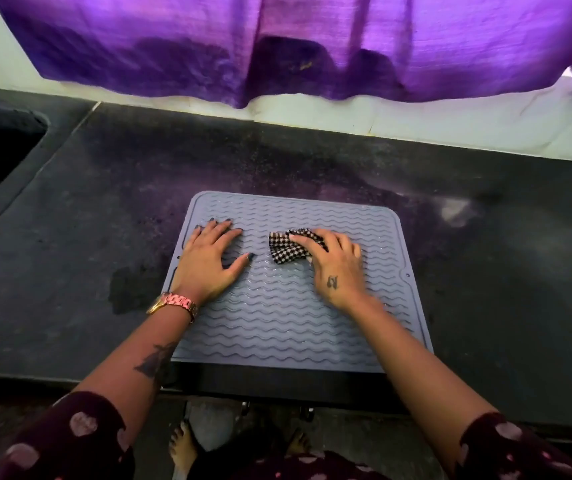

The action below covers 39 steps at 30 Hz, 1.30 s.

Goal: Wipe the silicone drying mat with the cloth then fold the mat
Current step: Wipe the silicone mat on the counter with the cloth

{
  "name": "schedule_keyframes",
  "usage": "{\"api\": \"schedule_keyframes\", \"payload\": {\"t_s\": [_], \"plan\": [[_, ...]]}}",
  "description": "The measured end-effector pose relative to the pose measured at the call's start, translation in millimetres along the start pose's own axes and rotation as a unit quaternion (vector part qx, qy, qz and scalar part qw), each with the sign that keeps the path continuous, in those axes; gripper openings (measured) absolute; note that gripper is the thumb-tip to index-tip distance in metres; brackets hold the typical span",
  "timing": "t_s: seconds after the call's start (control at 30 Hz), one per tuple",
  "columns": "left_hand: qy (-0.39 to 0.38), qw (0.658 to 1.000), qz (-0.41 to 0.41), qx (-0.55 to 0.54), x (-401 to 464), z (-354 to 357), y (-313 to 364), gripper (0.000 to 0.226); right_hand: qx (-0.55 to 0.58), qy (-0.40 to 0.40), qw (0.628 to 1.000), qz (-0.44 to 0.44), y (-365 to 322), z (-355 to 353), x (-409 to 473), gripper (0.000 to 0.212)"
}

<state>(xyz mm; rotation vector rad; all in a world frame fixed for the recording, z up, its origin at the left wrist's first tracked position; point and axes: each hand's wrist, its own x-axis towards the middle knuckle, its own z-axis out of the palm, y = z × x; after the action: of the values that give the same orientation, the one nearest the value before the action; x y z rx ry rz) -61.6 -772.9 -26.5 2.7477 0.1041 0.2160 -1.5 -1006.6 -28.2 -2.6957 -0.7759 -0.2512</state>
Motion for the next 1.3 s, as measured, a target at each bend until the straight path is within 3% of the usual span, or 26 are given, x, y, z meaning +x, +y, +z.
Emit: {"api": "schedule_keyframes", "payload": {"t_s": [0.17, 0.3, 0.4, 0.57, 0.7, 0.83, 0.93, 1.2, 1.3], "plan": [[0.006, 1.000, 0.001, 0.004, 2.2, 2.0, -1.9, 0.079, 0.038, 0.058, 0.998, -0.011, 14.0, -11.2, 29.8, 0.054], [0.012, 1.000, 0.001, 0.011, 3.8, 3.6, -2.8, 0.078, -0.032, -0.003, 0.999, 0.014, 16.6, -0.8, 36.2, 0.048], [0.019, 1.000, 0.001, 0.017, 4.1, 4.8, -3.3, 0.078, -0.008, -0.011, 1.000, -0.006, 23.9, -1.1, 43.7, 0.049], [0.023, 0.999, 0.002, 0.022, 4.6, 5.5, -3.7, 0.076, -0.005, 0.050, 0.999, -0.003, 29.2, -4.4, 62.6, 0.060], [0.026, 0.999, 0.005, 0.029, 4.3, 6.2, -4.4, 0.073, -0.045, -0.017, 0.999, 0.022, 29.9, 10.0, 64.7, 0.064], [0.030, 0.999, 0.009, 0.033, 4.8, 6.3, -5.0, 0.070, -0.040, -0.012, 0.999, 0.002, 42.4, -3.7, 86.5, 0.052], [0.032, 0.999, 0.009, 0.032, 4.3, 6.1, -5.1, 0.070, -0.067, 0.030, 0.997, 0.038, 55.9, -8.4, 88.1, 0.058], [0.029, 0.999, 0.010, 0.027, 5.2, 4.0, -4.1, 0.072, -0.036, -0.035, 0.998, 0.032, 68.5, -9.9, 80.6, 0.050], [0.030, 0.999, 0.008, 0.028, 5.0, 4.1, -3.6, 0.072, -0.032, 0.031, 0.997, 0.064, 77.9, -17.1, 72.1, 0.051]]}}
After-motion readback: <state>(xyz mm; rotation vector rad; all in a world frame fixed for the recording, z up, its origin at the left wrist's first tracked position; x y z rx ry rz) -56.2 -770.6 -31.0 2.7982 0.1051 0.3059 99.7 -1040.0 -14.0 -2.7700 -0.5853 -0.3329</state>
